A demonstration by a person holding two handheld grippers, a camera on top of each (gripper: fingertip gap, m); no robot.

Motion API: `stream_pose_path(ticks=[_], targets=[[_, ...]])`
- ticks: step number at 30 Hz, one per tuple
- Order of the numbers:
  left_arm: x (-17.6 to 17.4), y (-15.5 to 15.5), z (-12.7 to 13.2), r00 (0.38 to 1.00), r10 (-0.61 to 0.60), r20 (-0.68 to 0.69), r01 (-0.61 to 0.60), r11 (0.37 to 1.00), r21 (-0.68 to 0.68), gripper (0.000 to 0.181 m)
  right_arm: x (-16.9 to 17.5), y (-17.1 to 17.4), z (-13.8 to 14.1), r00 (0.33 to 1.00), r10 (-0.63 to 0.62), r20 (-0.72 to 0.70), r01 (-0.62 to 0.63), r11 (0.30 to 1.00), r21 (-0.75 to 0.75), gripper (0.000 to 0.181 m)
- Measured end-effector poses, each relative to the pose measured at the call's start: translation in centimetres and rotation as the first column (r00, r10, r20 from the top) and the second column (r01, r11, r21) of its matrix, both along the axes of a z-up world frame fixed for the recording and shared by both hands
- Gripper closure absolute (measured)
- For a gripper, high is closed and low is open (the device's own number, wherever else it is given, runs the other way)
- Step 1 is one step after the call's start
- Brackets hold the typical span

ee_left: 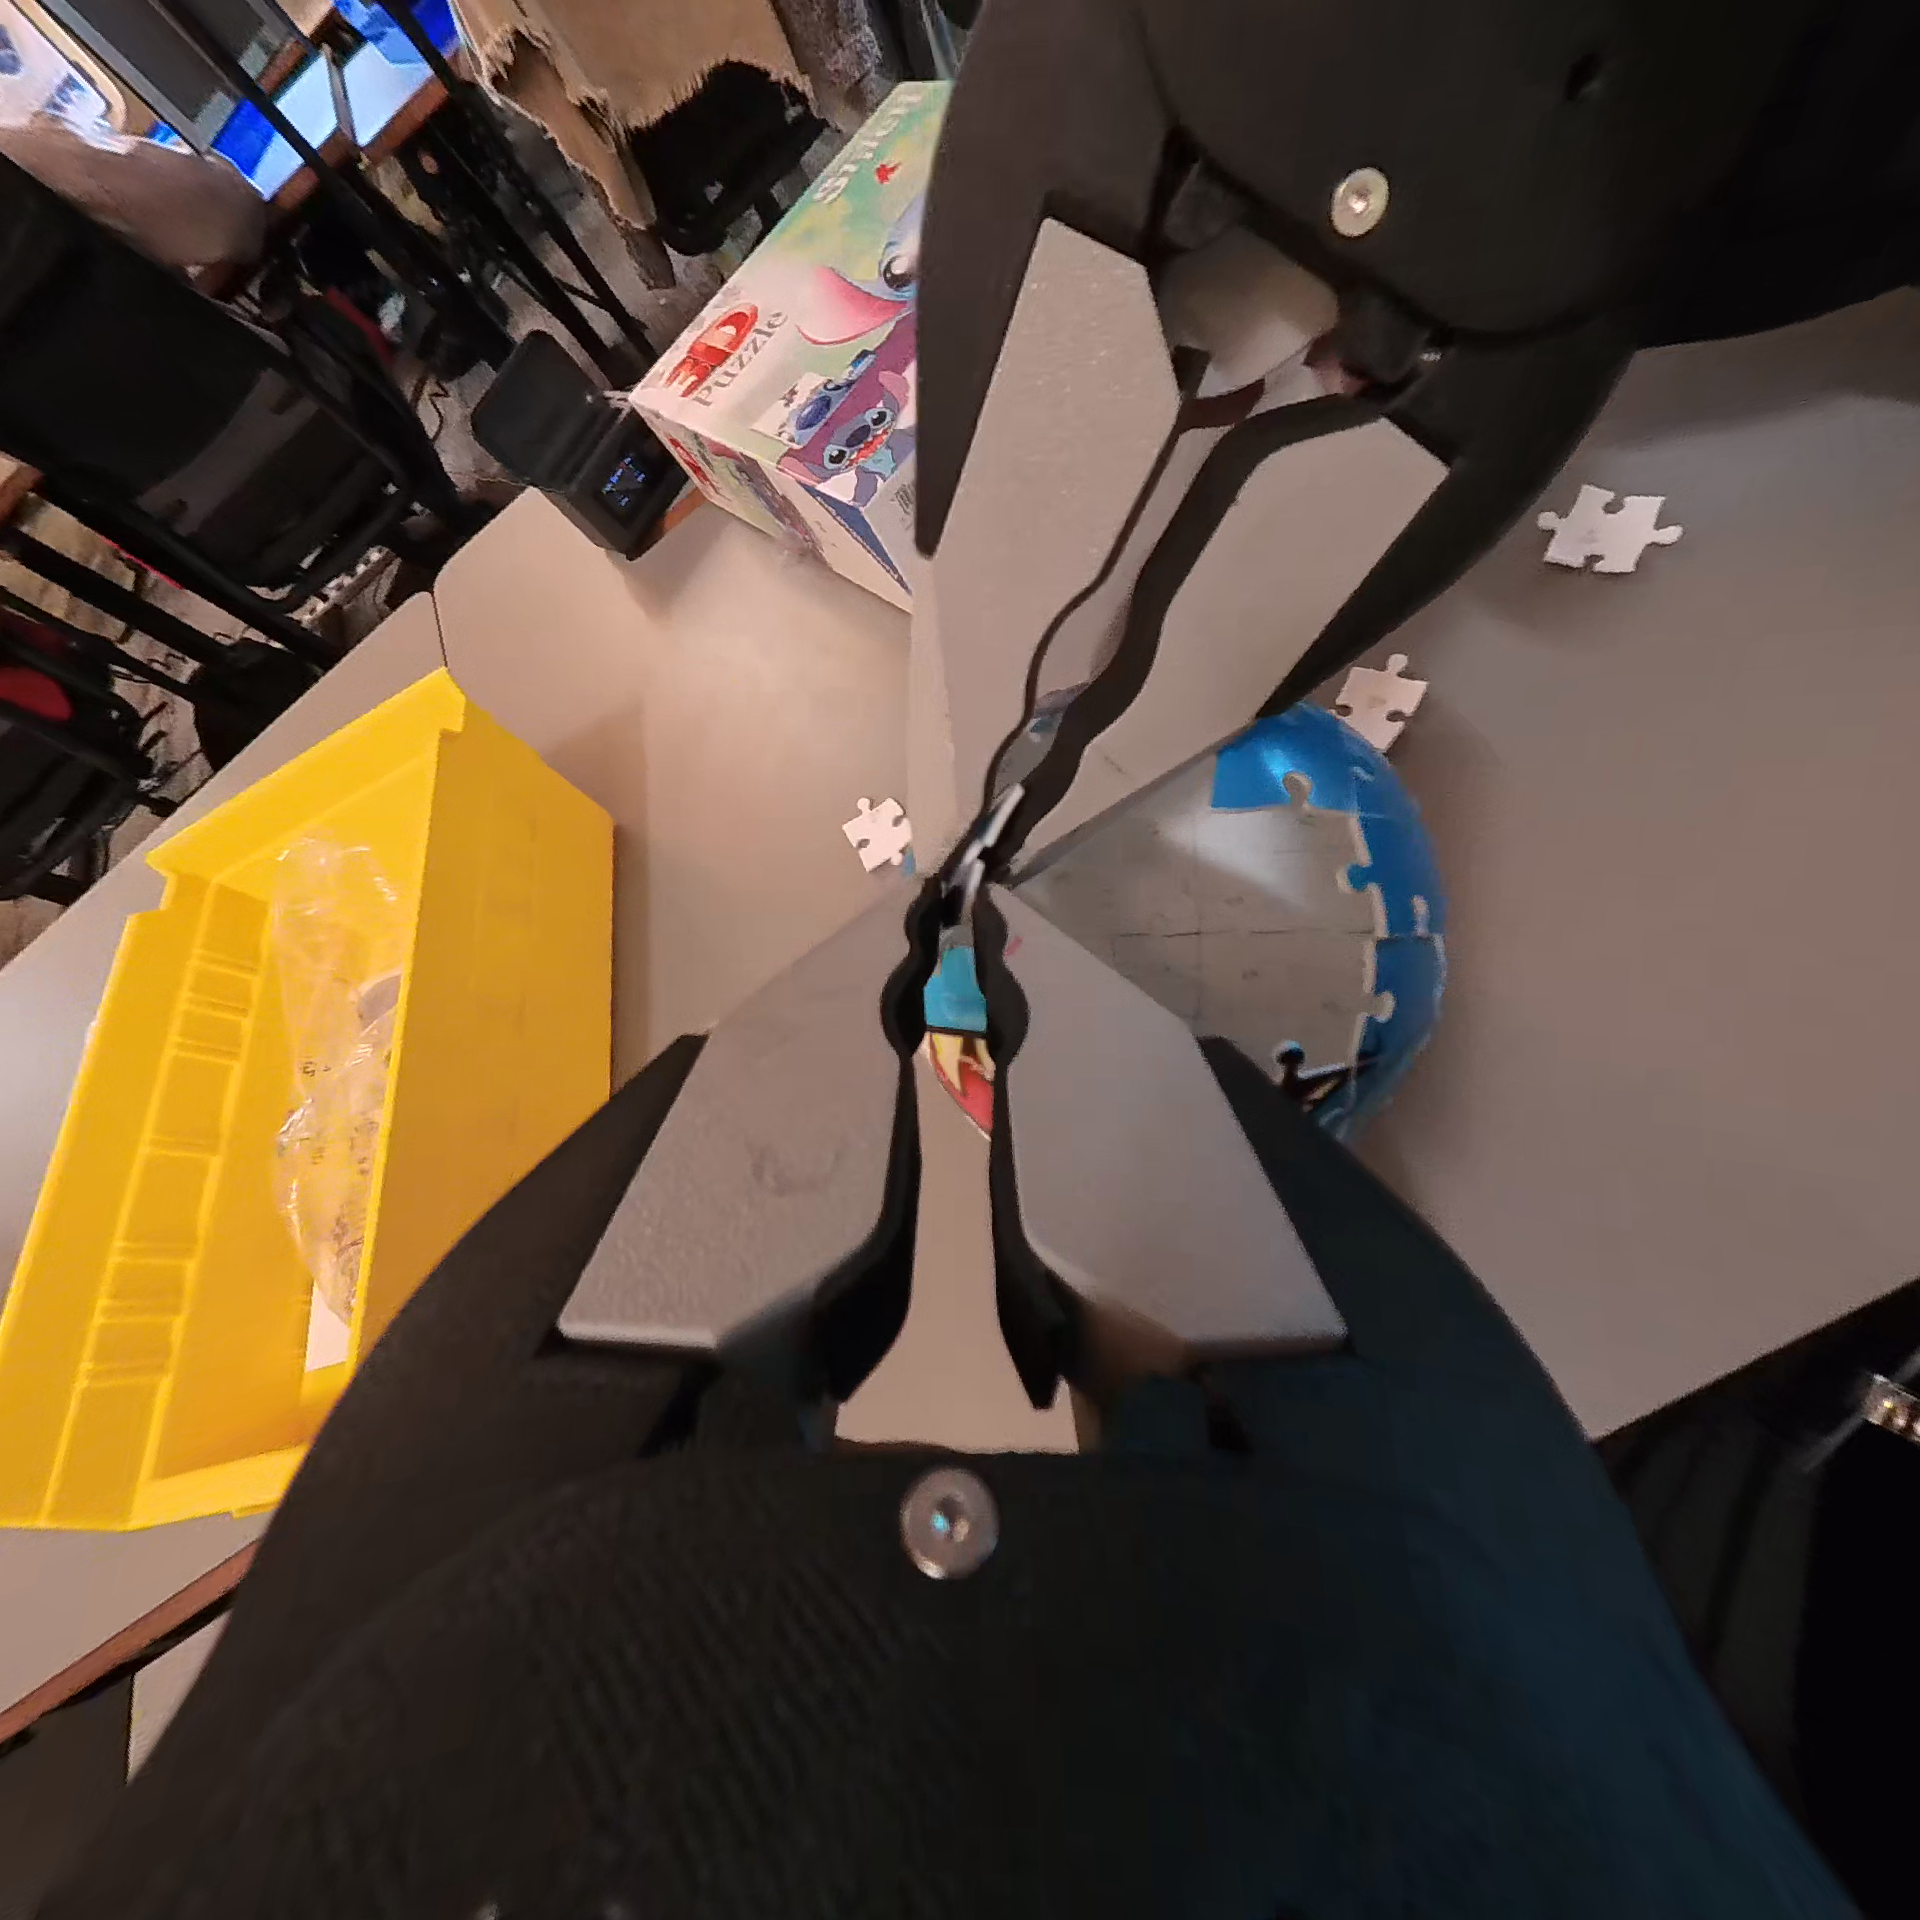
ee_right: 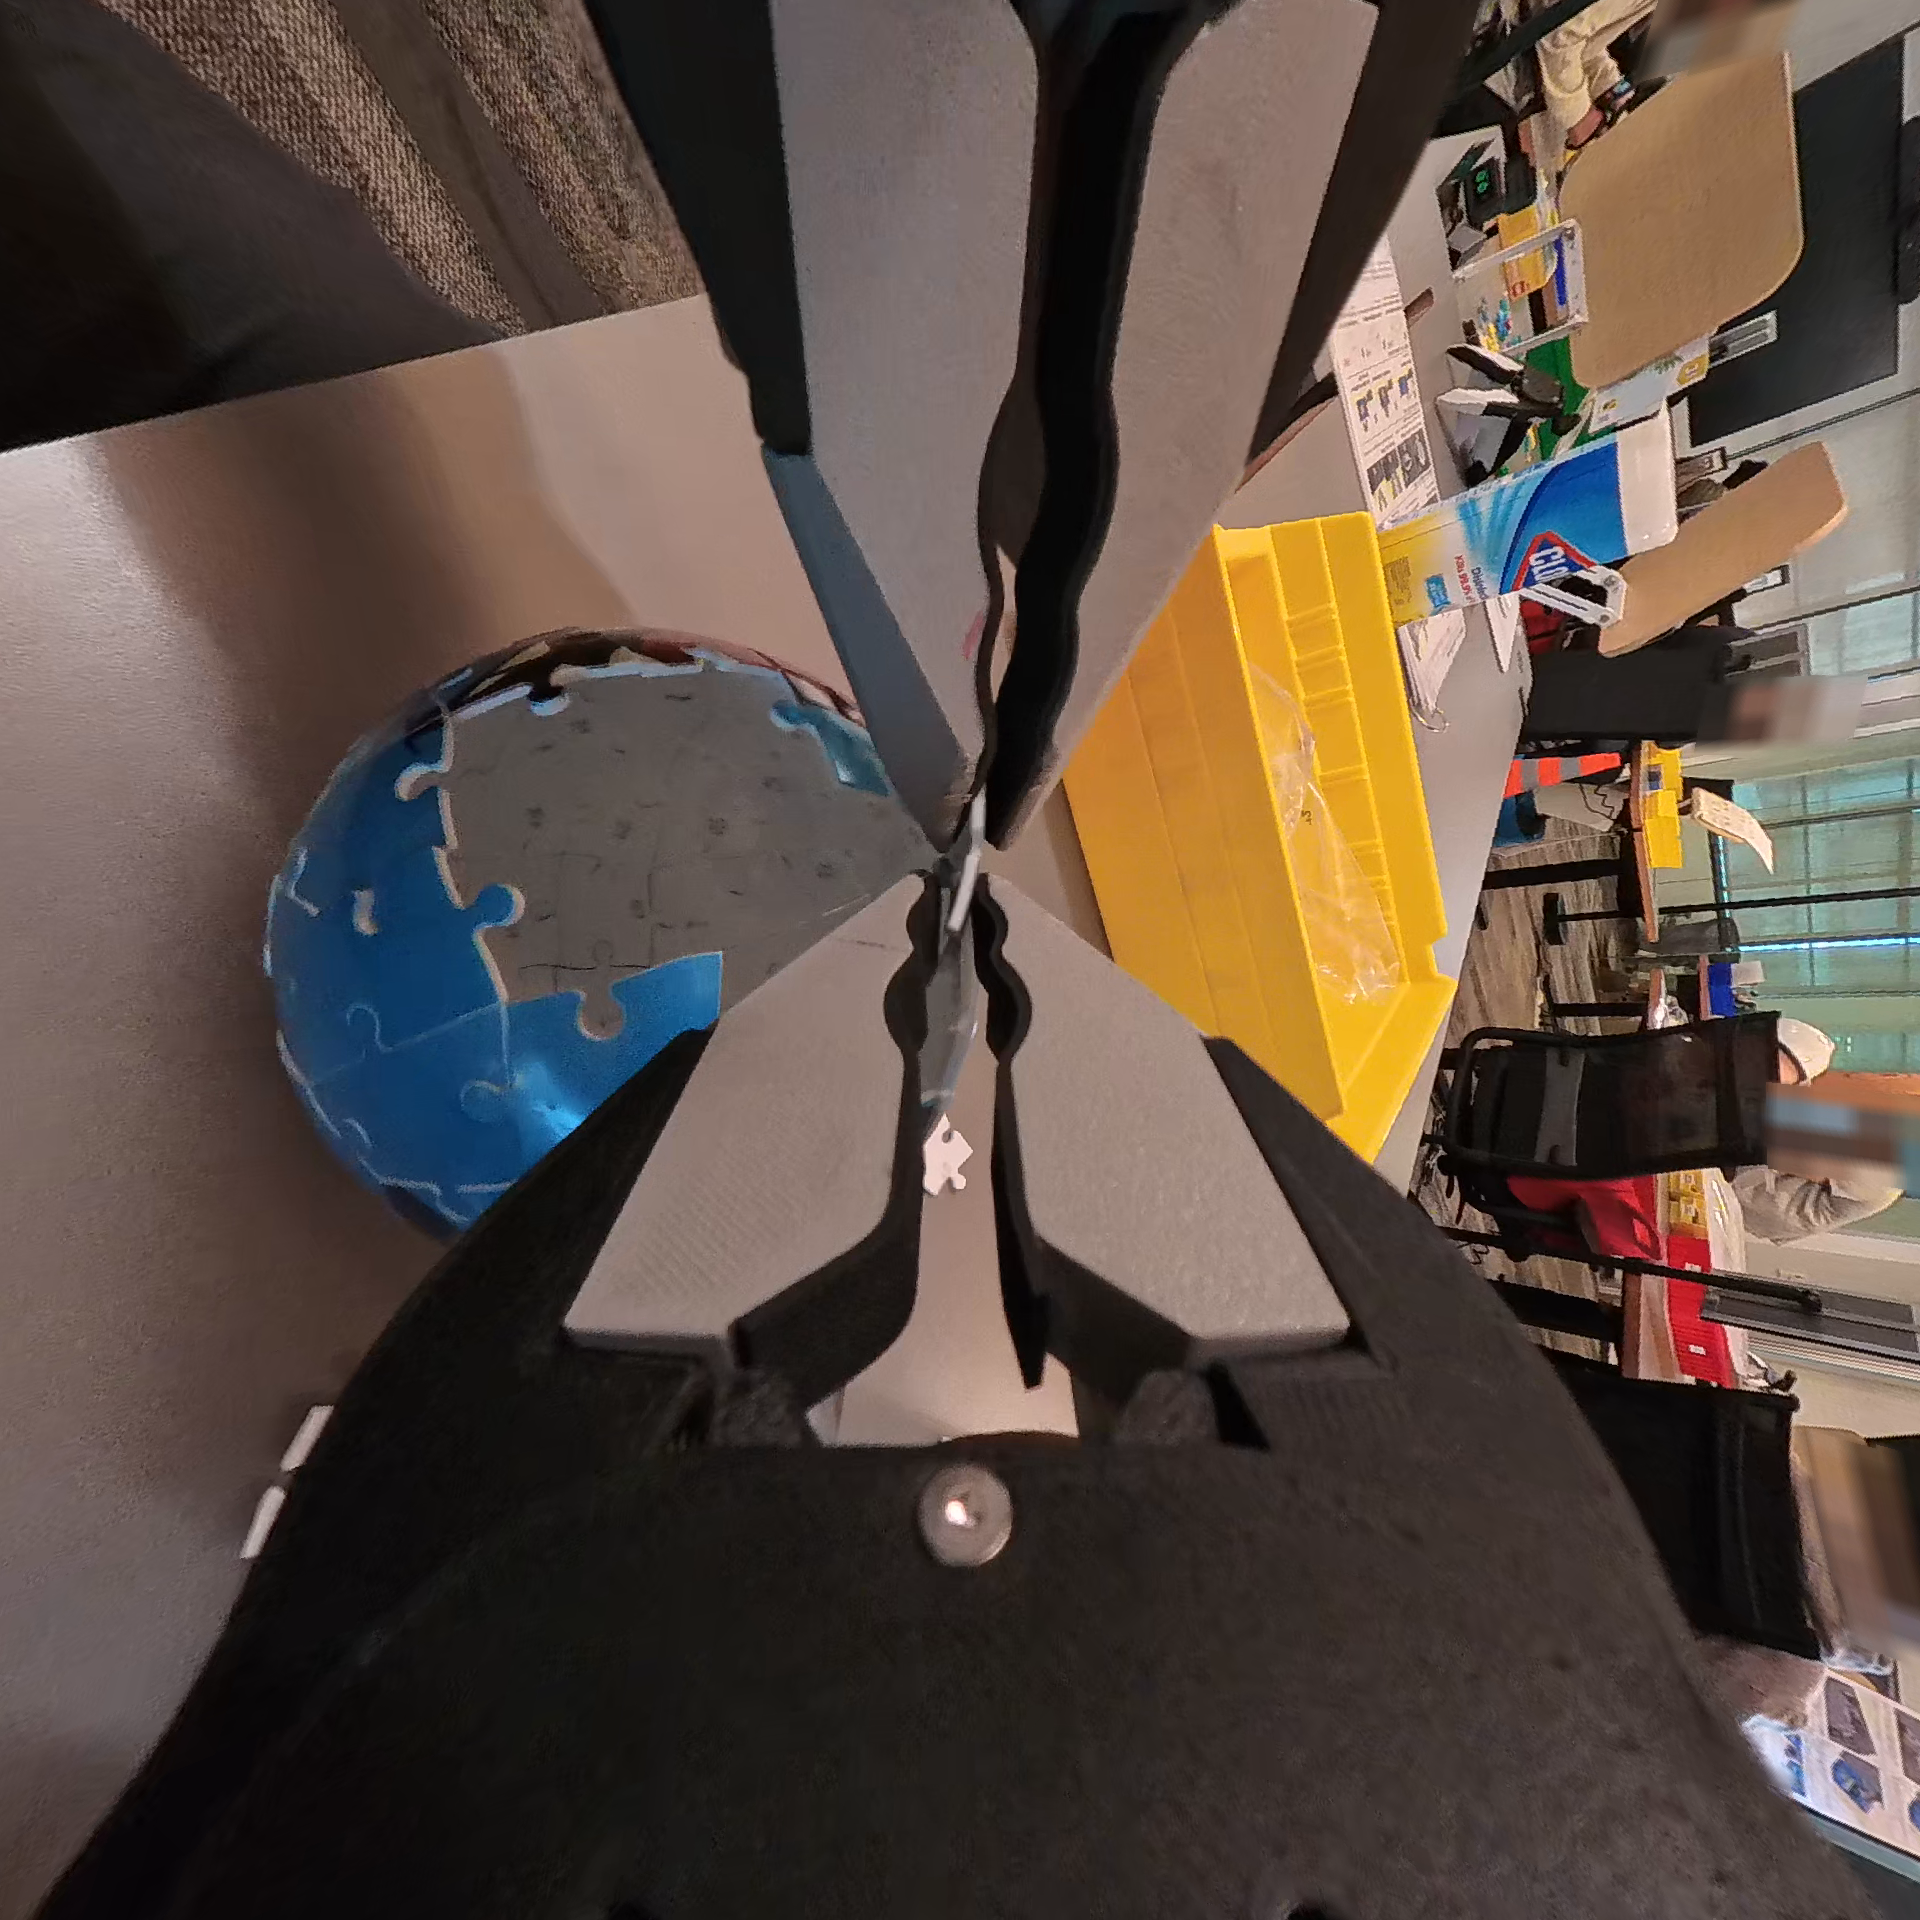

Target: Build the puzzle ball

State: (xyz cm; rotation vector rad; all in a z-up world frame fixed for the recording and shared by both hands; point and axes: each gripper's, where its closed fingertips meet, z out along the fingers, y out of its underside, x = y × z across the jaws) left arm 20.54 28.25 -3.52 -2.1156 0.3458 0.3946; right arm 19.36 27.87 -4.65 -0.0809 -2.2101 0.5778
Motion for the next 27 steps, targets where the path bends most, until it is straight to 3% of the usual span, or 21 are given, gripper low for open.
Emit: stream_pose_path(ticks=[5, 7, 27], targets=[[-0.04, -0.09, -0.02, 1.0, 0.02, -0.023, -0.02, 1.0, 0.007, 0.179, 0.0, -0.1, -0.02, 1.0, -0.007, 0.012, 0.007, 1.0, -0.015, 0.179], [-0.26, -0.13, 0.14, 0.999, 0.037, -0.016, -0.037, 0.999, 0.017, 0.181, -0.13, -0.02, 0.35, 0.999, -0.003, -0.037, 0.003, 1.0, 0.002, 0.17], [-0.08, -0.5, 0.56, 0.987, 0.034, 0.158, -0.029, 0.999, -0.031, 0.181, 0.15, -0.5, 0.81, 0.995, 0.055, -0.085, -0.056, 0.998, -0.006, 0.159]])
